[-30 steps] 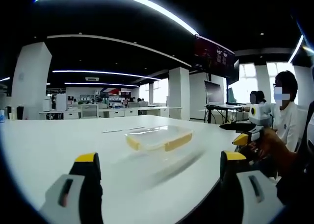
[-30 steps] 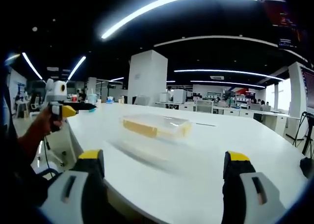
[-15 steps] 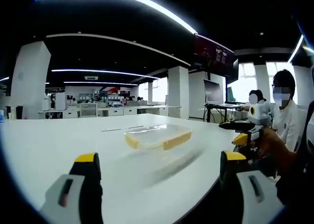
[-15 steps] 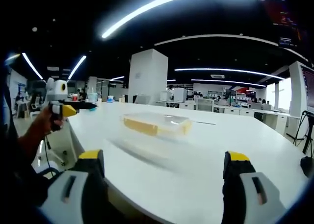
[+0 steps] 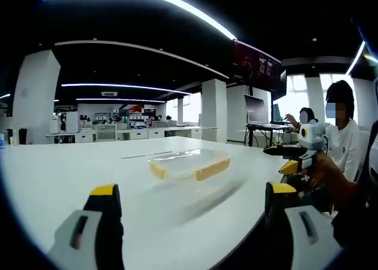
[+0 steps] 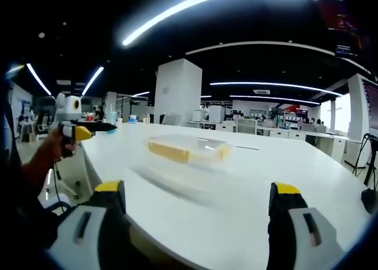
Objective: Snap each plastic latch of the storage box into its locked position after aligning the lid with the box until every specified latch is closed and the lid sits flush.
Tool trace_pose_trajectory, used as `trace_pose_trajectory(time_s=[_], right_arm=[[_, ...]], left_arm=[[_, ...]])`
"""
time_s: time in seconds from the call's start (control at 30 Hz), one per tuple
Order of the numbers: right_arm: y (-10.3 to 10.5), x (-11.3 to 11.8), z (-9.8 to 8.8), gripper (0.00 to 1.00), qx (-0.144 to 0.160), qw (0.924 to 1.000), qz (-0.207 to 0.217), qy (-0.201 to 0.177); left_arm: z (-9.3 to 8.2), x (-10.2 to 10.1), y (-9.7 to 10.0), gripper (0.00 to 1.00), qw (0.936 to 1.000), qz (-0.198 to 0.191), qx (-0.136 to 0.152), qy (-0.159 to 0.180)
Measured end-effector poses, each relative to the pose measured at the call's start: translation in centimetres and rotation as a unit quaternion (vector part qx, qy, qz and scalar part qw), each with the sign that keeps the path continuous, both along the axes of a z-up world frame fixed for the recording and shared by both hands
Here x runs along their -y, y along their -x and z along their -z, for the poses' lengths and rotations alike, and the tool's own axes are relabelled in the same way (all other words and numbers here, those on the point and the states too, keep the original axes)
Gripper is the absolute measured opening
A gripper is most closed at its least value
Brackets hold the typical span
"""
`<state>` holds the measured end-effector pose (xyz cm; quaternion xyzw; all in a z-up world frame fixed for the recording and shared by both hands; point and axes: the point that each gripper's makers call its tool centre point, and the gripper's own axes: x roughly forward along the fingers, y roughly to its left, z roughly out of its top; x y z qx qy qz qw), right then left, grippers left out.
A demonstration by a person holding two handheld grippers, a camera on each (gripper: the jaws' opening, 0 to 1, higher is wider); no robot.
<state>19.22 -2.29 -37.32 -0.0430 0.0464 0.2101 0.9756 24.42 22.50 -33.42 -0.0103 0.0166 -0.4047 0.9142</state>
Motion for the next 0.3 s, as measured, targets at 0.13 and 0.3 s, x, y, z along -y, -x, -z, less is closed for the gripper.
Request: trace_pose_trajectory(time_s=[0.13, 0.3], right_arm=[[0.01, -0.02, -0.06, 1.00, 0.001, 1.0000, 0.000, 0.001], [-0.03, -0.04, 0.02, 1.00, -0.001, 1.0000, -0.001, 0.002]], left_arm=[[0.03, 0.01, -0.01, 1.00, 1.0000, 0.000, 0.000, -0.001], [0.11, -0.01, -0.03, 1.00, 1.0000, 0.000, -0.001, -0.002]])
